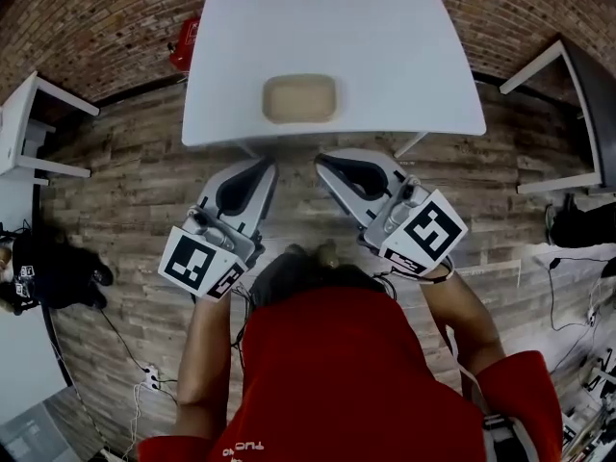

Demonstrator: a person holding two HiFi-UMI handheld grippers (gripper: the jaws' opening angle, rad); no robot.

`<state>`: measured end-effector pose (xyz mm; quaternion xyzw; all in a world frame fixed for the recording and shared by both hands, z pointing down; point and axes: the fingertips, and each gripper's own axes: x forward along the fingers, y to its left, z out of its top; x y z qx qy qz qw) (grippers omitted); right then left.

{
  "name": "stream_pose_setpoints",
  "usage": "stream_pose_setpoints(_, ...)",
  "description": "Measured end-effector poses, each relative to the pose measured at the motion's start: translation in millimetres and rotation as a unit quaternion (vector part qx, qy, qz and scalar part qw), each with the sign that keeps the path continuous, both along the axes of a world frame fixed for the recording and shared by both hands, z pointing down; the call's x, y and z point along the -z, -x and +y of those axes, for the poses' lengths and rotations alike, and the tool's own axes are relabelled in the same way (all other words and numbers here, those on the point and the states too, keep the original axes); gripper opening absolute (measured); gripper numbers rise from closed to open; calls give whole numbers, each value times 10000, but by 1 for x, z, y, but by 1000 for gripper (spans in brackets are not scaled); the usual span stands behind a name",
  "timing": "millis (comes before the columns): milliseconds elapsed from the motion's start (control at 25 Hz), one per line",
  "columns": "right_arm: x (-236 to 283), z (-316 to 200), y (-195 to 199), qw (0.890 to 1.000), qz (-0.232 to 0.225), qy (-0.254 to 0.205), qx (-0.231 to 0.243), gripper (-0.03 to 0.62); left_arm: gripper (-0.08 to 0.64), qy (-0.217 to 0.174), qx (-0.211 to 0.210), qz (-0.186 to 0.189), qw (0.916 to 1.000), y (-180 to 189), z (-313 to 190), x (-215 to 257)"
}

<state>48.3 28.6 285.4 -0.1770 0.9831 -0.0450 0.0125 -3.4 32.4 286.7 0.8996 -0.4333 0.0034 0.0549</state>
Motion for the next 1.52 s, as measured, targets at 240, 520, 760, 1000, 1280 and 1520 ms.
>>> stream_pose_setpoints(240,-2,-32,15,9999,98,-3,-76,31,14,32,-99,13,9999,13,-38,-7)
stream_pose_setpoints(520,-13,-90,32,9989,291,-46,-374,31,14,-54,-342,-176,9992,35,-94,-21)
stream_pose_setpoints(760,-27,-133,53,9967,474,-4,-652,32,14,20,-718,-234,9971,52,-134,-38)
stream_pose_setpoints(1000,-41,-161,59,9940,600,24,-919,32,14,41,-943,-177,9954,58,-167,-52)
stream_pose_setpoints(1280,-51,-186,46,9932,728,52,-908,32,14,152,-1006,-253,9945,46,-190,-65)
stream_pose_setpoints(1520,-66,-199,45,9937,872,86,-693,32,14,231,-837,-351,9956,51,-202,-71)
